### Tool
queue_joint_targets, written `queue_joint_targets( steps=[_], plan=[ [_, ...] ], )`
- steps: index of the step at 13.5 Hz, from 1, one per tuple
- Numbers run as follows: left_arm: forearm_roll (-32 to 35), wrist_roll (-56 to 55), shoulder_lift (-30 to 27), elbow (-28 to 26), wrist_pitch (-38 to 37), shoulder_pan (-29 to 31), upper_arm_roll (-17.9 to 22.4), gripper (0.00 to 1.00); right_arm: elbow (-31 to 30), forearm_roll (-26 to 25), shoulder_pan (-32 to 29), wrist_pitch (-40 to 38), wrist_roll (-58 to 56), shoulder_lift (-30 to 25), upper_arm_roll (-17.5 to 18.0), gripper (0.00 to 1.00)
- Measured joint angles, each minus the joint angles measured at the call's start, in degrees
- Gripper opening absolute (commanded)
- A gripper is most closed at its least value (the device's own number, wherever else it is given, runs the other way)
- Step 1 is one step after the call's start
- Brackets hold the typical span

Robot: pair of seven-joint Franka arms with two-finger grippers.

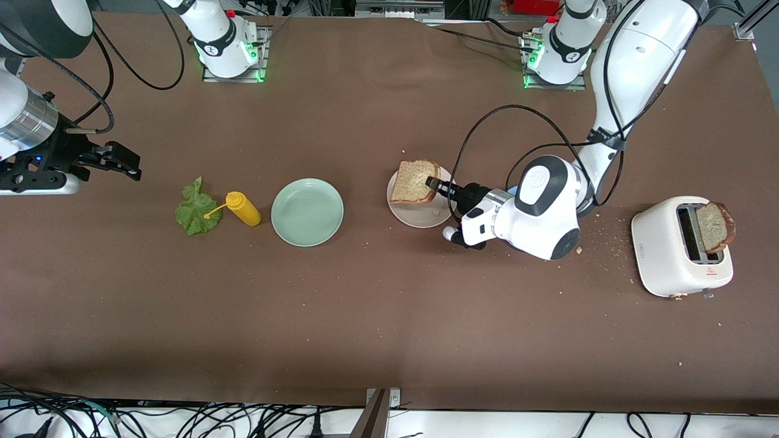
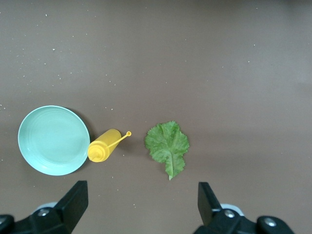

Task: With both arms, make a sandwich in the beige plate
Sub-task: 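Lower the toast onto the beige plate and open the left gripper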

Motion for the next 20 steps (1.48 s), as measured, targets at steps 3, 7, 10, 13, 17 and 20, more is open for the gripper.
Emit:
queue_joint_targets(
  steps=[3,7,10,13,17,20],
  plan=[
    [-1.73,3.6,0.89,-2.19,2.18,0.53,0.04,0.0,0.0,0.0,0.0,0.0,0.0,0.02,0.0,1.0],
    [-1.77,5.37,1.68,-2.56,3.69,0.56,0.03,0.0,0.0,0.0,0.03,-0.04,-0.07,0.31,0.05,1.0],
    [-1.77,8.72,2.6,-3.45,4.72,0.74,0.13,0.0,0.0,0.0,0.04,-0.04,-0.18,0.6,0.07,1.0],
    [-1.77,9.67,3.92,-4.13,7.66,0.7,0.25,0.0,0.0,0.0,0.06,-0.05,-0.18,0.67,0.12,1.0],
    [-1.77,10.48,5.26,-4.3,9.23,0.55,0.2,0.96,-0.01,0.0,0.12,-0.14,-0.18,1.59,0.15,1.0],
    [-1.77,10.49,5.26,-4.35,9.25,0.81,0.21,1.0,-0.01,0.0,0.12,-0.14,-0.18,1.92,0.15,1.0]
  ],
)
